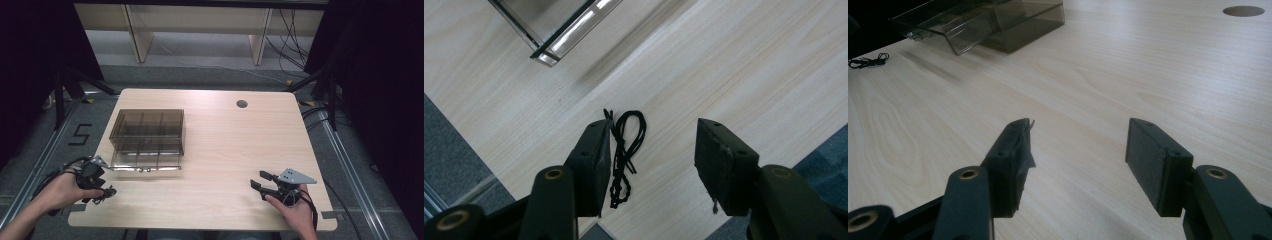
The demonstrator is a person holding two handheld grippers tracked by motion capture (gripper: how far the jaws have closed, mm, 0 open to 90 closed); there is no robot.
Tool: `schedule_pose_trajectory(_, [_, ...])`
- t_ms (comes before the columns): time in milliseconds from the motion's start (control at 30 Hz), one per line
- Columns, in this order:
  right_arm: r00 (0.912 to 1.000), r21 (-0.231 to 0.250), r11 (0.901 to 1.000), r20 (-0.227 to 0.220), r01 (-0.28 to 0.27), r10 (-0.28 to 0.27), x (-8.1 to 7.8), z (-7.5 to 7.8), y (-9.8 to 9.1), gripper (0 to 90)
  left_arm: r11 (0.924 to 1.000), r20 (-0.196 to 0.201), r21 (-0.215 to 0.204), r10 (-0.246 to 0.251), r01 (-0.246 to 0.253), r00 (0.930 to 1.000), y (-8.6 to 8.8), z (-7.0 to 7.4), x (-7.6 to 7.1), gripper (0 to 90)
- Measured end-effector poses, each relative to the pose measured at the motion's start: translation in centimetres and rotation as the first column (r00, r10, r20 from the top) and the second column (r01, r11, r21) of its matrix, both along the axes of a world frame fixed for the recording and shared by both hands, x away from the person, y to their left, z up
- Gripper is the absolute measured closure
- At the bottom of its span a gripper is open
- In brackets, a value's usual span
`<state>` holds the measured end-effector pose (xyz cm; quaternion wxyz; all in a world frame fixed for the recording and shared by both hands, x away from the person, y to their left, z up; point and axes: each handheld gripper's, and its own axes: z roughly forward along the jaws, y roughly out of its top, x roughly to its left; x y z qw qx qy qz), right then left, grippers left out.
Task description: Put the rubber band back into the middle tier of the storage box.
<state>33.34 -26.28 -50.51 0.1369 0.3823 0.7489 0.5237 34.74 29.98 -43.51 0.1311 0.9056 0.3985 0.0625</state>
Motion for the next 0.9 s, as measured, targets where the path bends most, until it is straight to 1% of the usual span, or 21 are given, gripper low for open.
schedule_pose_trajectory(67, [0.9994,-0.039,0.9992,0.035,-0.003,0.004,0.2,0.2,-0.4,44.3,1.0000,-0.032,-0.004,-0.007,0.007,0.9995,0.2,-0.3,0.2,48.6])
schedule_pose_trajectory(100, [0.9993,-0.022,0.9997,0.036,-0.003,0.004,0.2,0.1,-0.3,44.3,1.0000,-0.051,-0.002,-0.001,0.001,0.9987,0.2,-0.4,0.3,49.0])
schedule_pose_trajectory(133, [1.0000,-0.008,0.9999,-0.006,0.006,-0.006,-0.1,0.3,-0.2,44.3,0.9999,-0.064,0.009,-0.003,0.004,0.9979,0.4,-0.6,0.3,49.0])
schedule_pose_trajectory(167, [0.9999,0.004,1.0000,0.012,0.001,-0.001,0.0,0.2,-0.2,44.3,0.9997,-0.071,0.023,-0.011,0.012,0.9975,0.5,-0.8,0.4,49.3])
schedule_pose_trajectory(200, [0.9999,-0.002,0.9999,-0.008,0.013,-0.013,-0.1,0.3,-0.3,44.3,0.9994,-0.073,0.033,-0.007,0.010,0.9973,0.5,-0.9,0.5,49.5])
schedule_pose_trajectory(267, [0.9999,-0.009,0.9999,0.004,0.011,-0.011,-0.1,0.3,-0.4,44.3,0.9994,-0.084,0.034,-0.008,0.011,0.9965,0.6,-1.4,0.7,49.5])
schedule_pose_trajectory(300, [0.9995,-0.009,1.0000,0.030,-0.002,0.002,0.1,0.2,-0.5,44.3,0.9990,-0.098,0.043,-0.006,0.011,0.9952,0.7,-1.5,0.8,49.2])
schedule_pose_trajectory(367, [0.9998,0.005,1.0000,0.021,-0.003,0.003,0.1,0.1,-0.5,44.3,0.9987,-0.099,0.051,-0.005,0.010,0.9951,0.8,-1.8,1.1,48.9])
schedule_pose_trajectory(400, [0.9997,-0.019,0.9997,0.021,0.013,-0.012,0.0,0.2,-0.6,44.3,0.9979,-0.095,0.062,-0.012,0.018,0.9954,0.9,-1.8,1.3,48.9])
schedule_pose_trajectory(433, [0.9999,-0.015,0.9998,0.011,0.014,-0.013,0.0,0.2,-0.5,44.3,0.9975,-0.099,0.068,-0.010,0.017,0.9950,1.0,-1.8,1.4,48.9])
schedule_pose_trajectory(467, [0.9997,-0.017,0.9998,0.021,0.010,-0.009,0.1,0.1,-0.5,44.3,0.9981,-0.094,0.060,-0.007,0.012,0.9956,1.0,-1.9,1.4,48.9])
schedule_pose_trajectory(533, [0.9994,-0.017,0.9998,0.034,0.003,-0.002,0.2,0.1,-0.4,44.3,0.9977,-0.117,0.068,0.015,-0.007,0.9930,1.0,-1.9,1.4,48.9])
schedule_pose_trajectory(567, [0.9998,-0.013,0.9998,-0.010,0.017,-0.017,-0.1,0.2,-0.3,44.4,0.9974,-0.103,0.069,-0.012,0.019,0.9946,1.2,-2.1,1.5,48.9])
schedule_pose_trajectory(600, [0.9999,-0.024,0.9997,0.015,0.007,-0.007,0.1,0.2,-0.3,44.3,0.9968,-0.113,0.077,-0.015,0.024,0.9935,1.1,-2.2,1.5,49.0])
schedule_pose_trajectory(633, [0.9999,-0.004,0.9999,0.003,0.014,-0.014,0.0,0.1,0.0,44.4,0.9975,-0.120,0.070,-0.003,0.012,0.9927,1.0,-2.4,1.4,49.4])
schedule_pose_trajectory(667, [0.9993,-0.021,0.9998,0.037,-0.003,0.003,0.2,0.1,-0.1,44.3,0.9974,-0.127,0.072,0.011,-0.002,0.9918,0.9,-2.7,1.2,49.5])
schedule_pose_trajectory(700, [0.9994,-0.022,0.9998,0.034,-0.003,0.003,0.2,0.1,-0.1,44.3,0.9959,-0.127,0.085,-0.019,0.030,0.9917,1.0,-2.7,1.4,50.0])
schedule_pose_trajectory(767, [0.9993,-0.024,0.9997,0.036,-0.005,0.006,0.1,0.1,-0.1,44.3,0.9947,-0.127,0.096,-0.025,0.038,0.9916,0.8,-2.9,1.5,51.4])
schedule_pose_trajectory(800, [0.9998,-0.009,0.9999,0.018,-0.007,0.007,0.1,0.1,-0.1,44.4,0.9973,-0.122,0.074,0.016,-0.007,0.9924,0.5,-3.1,1.2,51.9])
schedule_pose_trajectory(833, [0.9998,-0.028,0.9996,0.020,0.003,-0.003,0.1,0.2,-0.3,44.3,0.9938,-0.130,0.104,-0.026,0.040,0.9912,0.6,-2.9,1.5,52.5])
schedule_pose_trajectory(900, [0.9999,-0.028,0.9996,0.016,0.005,-0.005,0.1,0.2,-0.4,44.3,0.9933,-0.125,0.108,-0.027,0.041,0.9918,0.4,-3.1,1.6,53.9])
